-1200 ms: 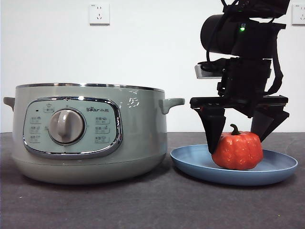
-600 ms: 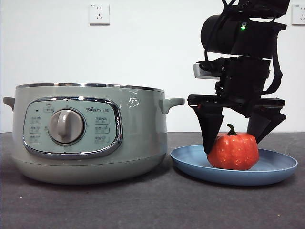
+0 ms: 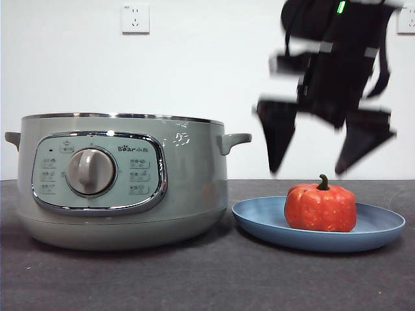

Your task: Take the pumpkin out from the steamer,put the pumpkin in the blue plate,close the lid

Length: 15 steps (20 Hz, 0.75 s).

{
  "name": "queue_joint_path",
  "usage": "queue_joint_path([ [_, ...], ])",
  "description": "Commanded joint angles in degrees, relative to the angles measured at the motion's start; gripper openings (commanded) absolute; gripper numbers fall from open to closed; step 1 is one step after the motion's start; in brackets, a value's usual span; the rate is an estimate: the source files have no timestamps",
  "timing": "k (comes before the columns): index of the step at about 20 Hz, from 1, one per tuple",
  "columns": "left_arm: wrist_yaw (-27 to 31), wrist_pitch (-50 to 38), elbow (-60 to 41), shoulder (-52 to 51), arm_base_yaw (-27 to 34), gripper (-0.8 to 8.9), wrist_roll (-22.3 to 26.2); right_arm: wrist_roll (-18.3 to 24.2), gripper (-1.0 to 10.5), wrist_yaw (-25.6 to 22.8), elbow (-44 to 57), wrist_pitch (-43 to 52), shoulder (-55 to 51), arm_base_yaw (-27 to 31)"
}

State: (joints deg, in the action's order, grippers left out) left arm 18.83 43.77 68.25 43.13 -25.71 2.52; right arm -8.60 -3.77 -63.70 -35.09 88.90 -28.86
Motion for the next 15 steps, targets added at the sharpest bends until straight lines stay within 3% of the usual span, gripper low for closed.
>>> queue_joint_path([
  [1, -3.0, -3.8, 0.5, 1.5, 0.0, -0.13, 0.3, -0.6, 5.4, 0.5, 0.3, -0.1, -6.8, -0.1],
  [7, -14.8, -5.4, 0.5, 11.5, 0.0, -0.13, 0.0, -0.6, 5.4, 0.4, 0.3, 0.3, -24.4, 0.0],
  [12, -19.8, -11.1, 0.5, 20.7, -0.3, -0.13, 0.0, -0.7, 5.4, 0.2, 0.3, 0.3, -33.7, 0.0],
  [15, -22.3, -13.4, 0.5, 25.4, -0.4, -0.13, 0.0, -1.0, 5.4, -2.5, 0.3, 0.3, -36.7, 0.0],
])
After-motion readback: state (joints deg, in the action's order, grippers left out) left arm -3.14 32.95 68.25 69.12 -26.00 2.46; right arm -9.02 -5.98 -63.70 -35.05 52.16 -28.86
